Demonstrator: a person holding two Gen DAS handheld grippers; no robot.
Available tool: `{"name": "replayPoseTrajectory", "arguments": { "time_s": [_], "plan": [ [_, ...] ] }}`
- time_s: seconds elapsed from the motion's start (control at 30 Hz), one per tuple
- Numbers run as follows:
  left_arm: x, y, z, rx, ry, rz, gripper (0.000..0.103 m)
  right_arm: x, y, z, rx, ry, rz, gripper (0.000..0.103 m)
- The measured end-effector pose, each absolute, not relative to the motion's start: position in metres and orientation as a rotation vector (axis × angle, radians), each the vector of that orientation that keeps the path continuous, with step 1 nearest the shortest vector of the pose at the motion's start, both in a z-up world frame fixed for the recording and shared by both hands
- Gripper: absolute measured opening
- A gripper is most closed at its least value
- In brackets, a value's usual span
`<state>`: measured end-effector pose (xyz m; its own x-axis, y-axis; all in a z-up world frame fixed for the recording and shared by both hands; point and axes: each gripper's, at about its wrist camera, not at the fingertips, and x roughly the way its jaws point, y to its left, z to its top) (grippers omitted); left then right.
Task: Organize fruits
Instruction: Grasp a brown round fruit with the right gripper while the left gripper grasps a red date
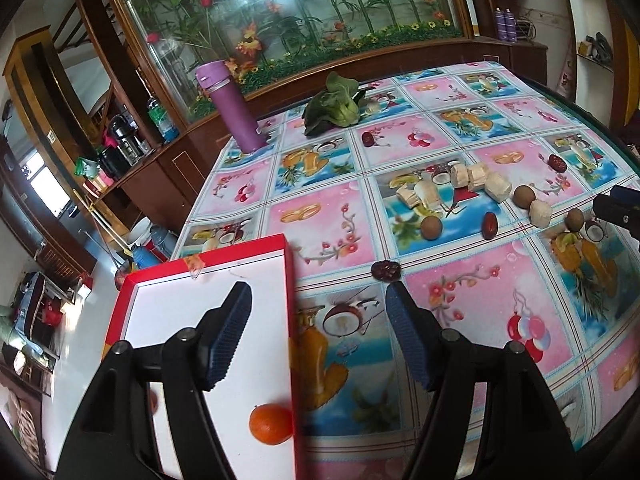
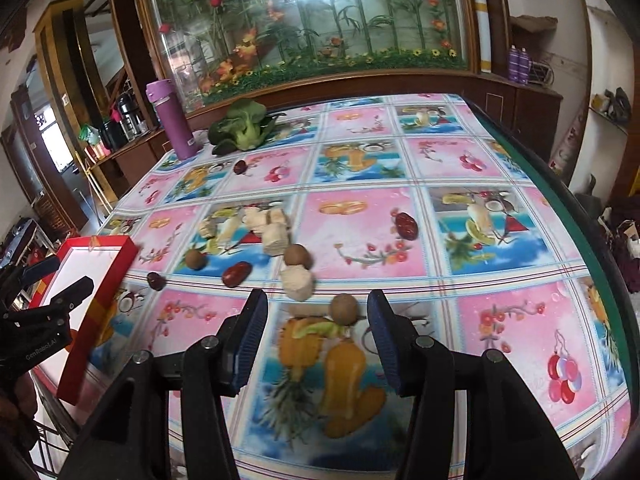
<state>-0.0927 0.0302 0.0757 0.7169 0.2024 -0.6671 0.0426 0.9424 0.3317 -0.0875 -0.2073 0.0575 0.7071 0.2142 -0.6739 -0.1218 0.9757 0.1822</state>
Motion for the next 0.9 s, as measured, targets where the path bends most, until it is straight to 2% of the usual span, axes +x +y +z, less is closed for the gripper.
{"name": "replayPoseTrajectory", "arguments": {
  "time_s": [0.3, 0.6, 0.9],
  "plan": [
    [-0.07, 0.01, 0.063, 0.378, 0.81, 0.068, 0.071, -0.08, -0.228, 0.041, 0.129, 0.805, 0.179, 0.052],
    [-0.055, -0.007, 0.031, 0.356, 0.939, -0.044, 0.071, -0.075, -0.242, 0.026, 0.147, 0.878, 0.209, 0.052],
    [-0.027, -0.026, 0.037, 0.313, 0.965, -0.132, 0.07, -0.049, -0.214, 0.024, 0.079, 0.906, 0.234, 0.051]
  ]
}}
